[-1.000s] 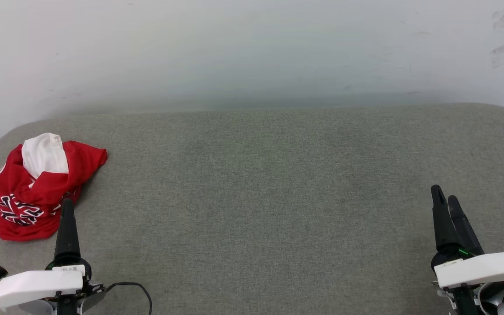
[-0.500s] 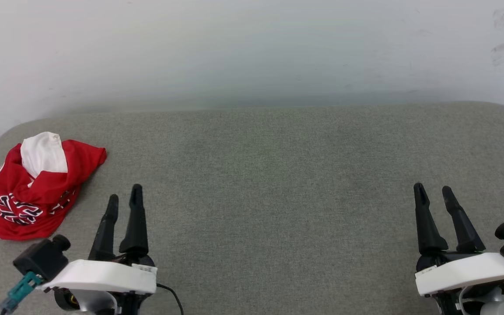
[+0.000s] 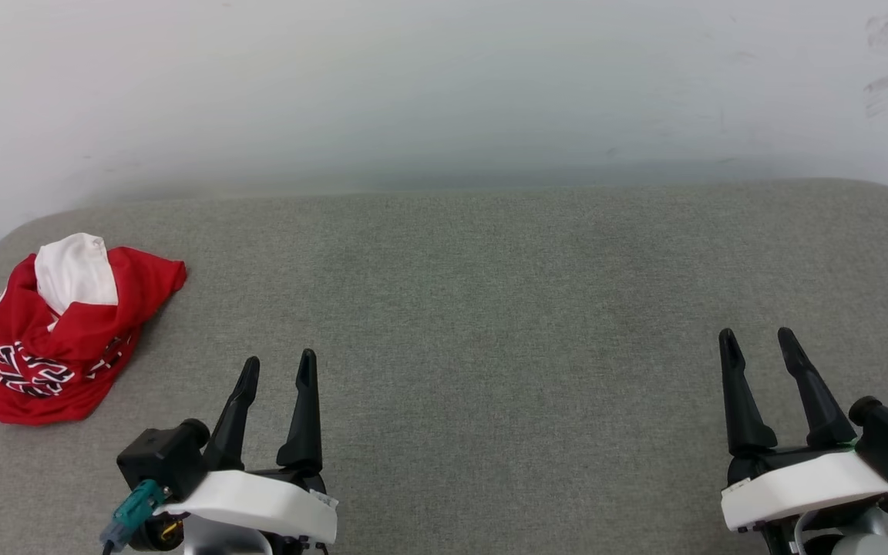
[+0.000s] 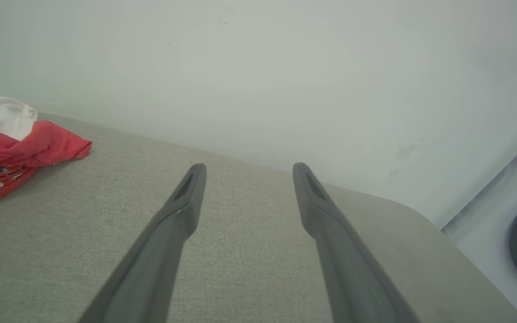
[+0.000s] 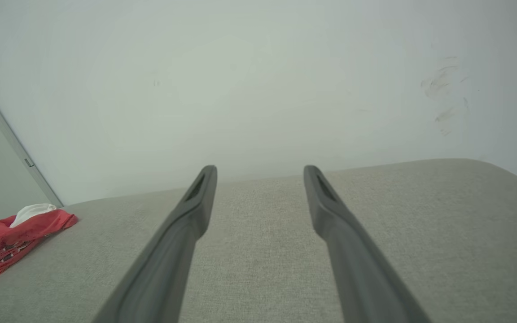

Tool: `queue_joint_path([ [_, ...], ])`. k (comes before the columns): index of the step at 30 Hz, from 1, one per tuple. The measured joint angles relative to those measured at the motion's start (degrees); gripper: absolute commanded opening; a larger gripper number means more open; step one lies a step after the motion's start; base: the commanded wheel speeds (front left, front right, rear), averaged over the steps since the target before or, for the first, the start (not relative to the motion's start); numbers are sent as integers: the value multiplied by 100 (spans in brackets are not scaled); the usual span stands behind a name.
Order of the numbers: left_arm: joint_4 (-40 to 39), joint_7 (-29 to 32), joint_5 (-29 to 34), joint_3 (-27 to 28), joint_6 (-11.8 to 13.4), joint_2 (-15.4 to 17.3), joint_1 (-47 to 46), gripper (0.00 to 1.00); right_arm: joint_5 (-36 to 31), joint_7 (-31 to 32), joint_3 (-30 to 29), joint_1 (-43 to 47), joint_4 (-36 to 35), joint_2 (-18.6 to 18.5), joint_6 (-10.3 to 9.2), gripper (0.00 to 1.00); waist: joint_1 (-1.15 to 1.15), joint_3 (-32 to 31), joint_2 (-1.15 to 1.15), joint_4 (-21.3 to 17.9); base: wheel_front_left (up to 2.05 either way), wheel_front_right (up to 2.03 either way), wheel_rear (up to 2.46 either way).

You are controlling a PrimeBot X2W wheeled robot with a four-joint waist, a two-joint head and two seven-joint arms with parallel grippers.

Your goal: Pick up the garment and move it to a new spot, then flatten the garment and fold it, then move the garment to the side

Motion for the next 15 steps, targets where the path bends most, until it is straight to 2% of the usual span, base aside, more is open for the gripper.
queue_joint_path([
  [5,-67,-77,349,-272,294,120,-3,100,-302,-75,-14,24,58,-1,0,100,0,-2,0,-1,0,0,0],
  [15,45,-211,916,-780,646,405,-8,100,-859,-209,-49,43,111,-1,0,100,0,-10,0,-20,0,0,0],
])
